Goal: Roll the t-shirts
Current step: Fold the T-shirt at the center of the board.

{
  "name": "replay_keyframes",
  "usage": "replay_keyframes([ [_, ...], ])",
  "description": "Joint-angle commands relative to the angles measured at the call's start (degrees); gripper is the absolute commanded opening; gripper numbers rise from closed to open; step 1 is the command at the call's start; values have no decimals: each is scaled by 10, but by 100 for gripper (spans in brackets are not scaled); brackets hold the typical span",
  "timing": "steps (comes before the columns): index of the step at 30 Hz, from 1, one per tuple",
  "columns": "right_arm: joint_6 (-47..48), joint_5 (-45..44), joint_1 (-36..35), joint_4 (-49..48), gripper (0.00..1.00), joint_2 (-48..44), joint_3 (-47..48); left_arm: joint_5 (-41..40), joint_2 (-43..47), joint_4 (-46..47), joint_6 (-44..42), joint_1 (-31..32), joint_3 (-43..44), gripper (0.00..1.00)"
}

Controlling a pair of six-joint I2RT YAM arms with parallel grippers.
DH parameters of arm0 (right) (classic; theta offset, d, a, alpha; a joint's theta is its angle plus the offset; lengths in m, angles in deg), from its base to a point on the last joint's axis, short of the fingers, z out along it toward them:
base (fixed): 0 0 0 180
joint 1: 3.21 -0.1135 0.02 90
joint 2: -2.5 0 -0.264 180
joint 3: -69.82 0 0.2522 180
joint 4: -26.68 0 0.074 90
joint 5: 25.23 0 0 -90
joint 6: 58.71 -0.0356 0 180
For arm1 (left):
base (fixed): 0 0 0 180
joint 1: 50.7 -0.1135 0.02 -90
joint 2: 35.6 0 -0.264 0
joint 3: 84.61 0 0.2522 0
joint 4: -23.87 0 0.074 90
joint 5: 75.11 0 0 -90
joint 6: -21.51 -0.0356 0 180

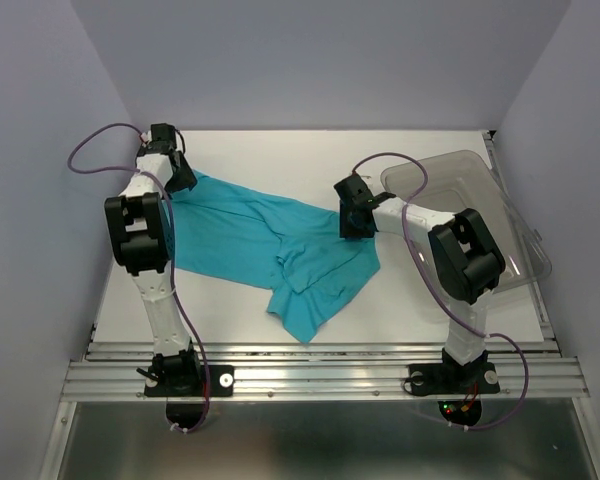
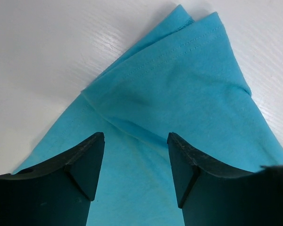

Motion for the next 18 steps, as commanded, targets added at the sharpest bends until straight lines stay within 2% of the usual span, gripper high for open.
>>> replay_keyframes([
  [1,9,-7,3,4,48,-11,1,7,-17,4,8,-2,20,65],
  [5,9,-7,3,4,48,-11,-1,5,-26,9,12,0,22,56],
  [10,8,-5,3,3,47,-10,2,0,-40,3,11,0,30,52],
  [13,8,-5,3,3,48,-11,1,-8,-37,4,13,1,28,31],
  [16,8,-5,3,3,48,-12,-1,-12,-27,7,13,1,26,20],
  [18,6,-5,3,3,48,-13,-4,-15,-24,2,13,1,33,4],
])
